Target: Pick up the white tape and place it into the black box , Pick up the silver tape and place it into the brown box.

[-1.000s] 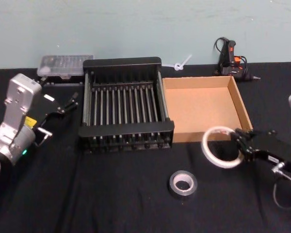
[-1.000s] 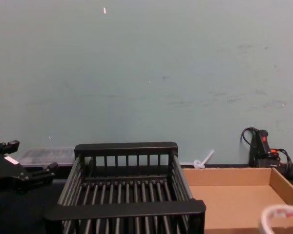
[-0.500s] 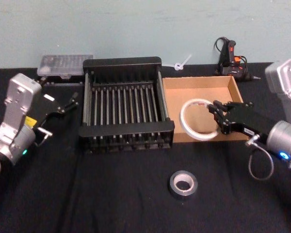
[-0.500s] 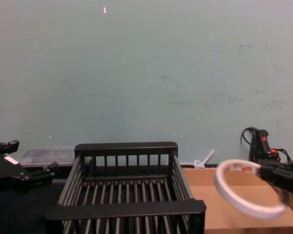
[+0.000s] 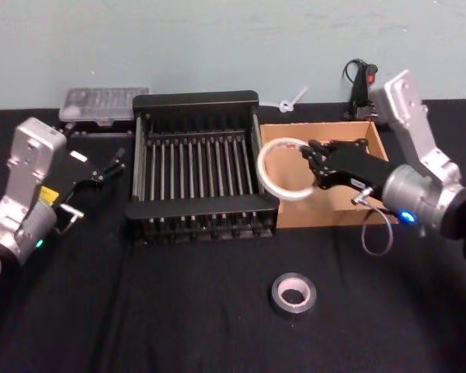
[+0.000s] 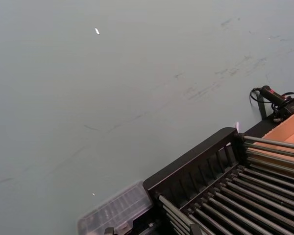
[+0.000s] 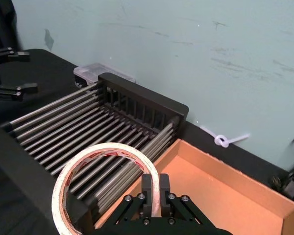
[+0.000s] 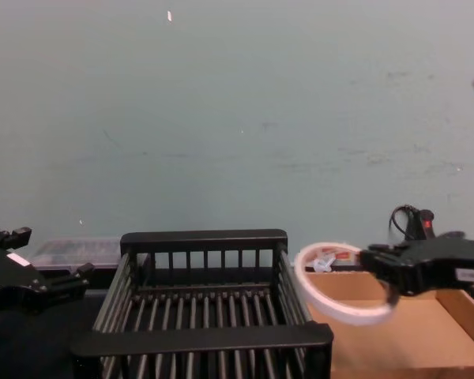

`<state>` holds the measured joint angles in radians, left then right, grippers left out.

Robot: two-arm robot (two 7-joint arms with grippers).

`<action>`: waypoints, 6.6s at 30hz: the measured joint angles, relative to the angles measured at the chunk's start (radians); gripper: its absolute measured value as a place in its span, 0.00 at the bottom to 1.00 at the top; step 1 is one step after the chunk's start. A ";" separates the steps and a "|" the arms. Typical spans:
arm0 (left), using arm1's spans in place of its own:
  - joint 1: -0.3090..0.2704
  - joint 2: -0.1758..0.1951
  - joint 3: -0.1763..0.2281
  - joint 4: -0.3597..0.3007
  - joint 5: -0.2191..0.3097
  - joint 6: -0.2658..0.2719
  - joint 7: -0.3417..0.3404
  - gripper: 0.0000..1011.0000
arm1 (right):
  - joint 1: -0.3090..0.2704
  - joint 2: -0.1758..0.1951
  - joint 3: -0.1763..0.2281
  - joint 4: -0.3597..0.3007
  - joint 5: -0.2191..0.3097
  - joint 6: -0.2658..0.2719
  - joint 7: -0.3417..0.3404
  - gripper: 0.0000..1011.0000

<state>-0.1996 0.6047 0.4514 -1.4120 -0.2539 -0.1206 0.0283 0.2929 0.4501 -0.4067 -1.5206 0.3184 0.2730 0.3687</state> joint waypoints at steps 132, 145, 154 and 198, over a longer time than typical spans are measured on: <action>0.000 0.000 0.000 0.000 0.000 0.000 0.000 0.99 | -0.226 0.248 -0.043 -0.273 0.083 0.196 0.137 0.99; 0.000 0.000 0.000 0.000 0.000 0.000 0.000 0.99 | -0.179 0.227 -0.099 -0.216 0.049 0.187 0.129 0.99; 0.000 0.000 0.000 0.000 0.000 0.000 0.000 0.99 | -0.160 0.214 -0.124 -0.188 0.026 0.187 0.130 0.99; 0.000 0.000 0.000 0.000 0.000 0.000 0.000 0.99 | -0.144 0.195 -0.137 -0.157 -0.002 0.185 0.132 0.48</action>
<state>-0.1995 0.6047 0.4514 -1.4120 -0.2539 -0.1206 0.0282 0.1493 0.6454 -0.5434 -1.6777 0.3169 0.4581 0.5012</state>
